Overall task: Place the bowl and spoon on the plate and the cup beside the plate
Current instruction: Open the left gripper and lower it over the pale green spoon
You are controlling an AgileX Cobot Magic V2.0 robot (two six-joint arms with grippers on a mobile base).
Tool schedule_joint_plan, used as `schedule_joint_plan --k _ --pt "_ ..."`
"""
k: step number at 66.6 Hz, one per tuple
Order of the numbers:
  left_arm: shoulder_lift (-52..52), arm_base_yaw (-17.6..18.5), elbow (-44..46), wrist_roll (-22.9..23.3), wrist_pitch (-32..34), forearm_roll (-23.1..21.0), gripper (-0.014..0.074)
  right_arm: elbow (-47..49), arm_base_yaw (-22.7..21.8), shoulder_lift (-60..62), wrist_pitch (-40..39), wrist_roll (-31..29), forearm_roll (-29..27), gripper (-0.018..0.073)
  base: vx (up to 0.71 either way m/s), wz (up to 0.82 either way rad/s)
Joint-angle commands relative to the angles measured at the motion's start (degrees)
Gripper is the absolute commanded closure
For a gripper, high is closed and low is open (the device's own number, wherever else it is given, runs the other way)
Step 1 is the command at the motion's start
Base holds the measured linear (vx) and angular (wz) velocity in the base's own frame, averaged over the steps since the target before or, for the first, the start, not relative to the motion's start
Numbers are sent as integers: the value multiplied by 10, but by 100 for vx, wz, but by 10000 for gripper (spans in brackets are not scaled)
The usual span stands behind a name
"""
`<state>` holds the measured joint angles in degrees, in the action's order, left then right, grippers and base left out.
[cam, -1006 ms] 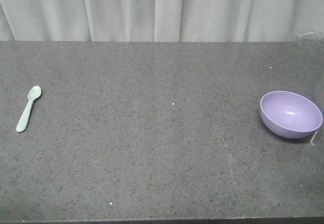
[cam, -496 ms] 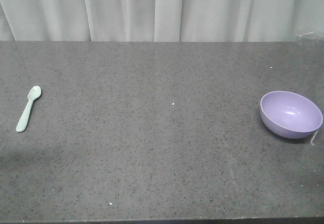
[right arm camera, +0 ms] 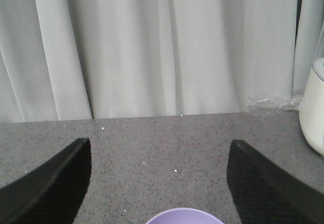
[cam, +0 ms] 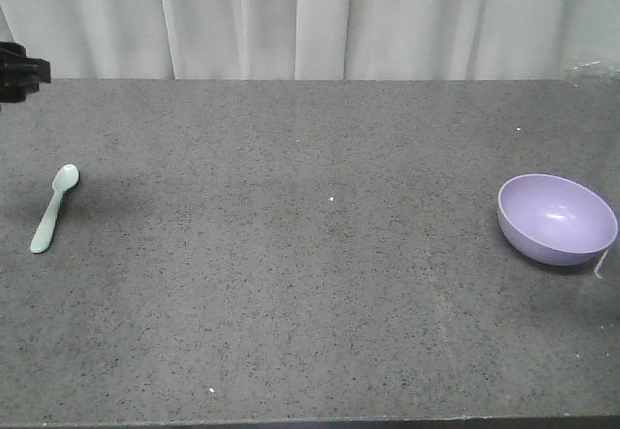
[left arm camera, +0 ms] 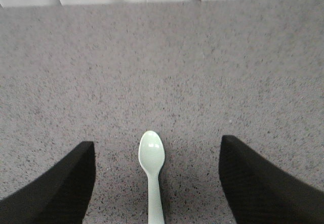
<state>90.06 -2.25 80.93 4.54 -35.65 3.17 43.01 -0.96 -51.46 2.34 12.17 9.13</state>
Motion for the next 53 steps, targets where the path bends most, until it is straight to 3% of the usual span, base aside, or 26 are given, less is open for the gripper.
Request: schedule_joint_plan --k 1,53 --pt "14 5 20 -4 23 -4 94 20 0 -3 -36 -2 6 11 0 0" --pt "147 5 19 -3 36 15 94 20 0 -9 -27 -3 8 11 0 0"
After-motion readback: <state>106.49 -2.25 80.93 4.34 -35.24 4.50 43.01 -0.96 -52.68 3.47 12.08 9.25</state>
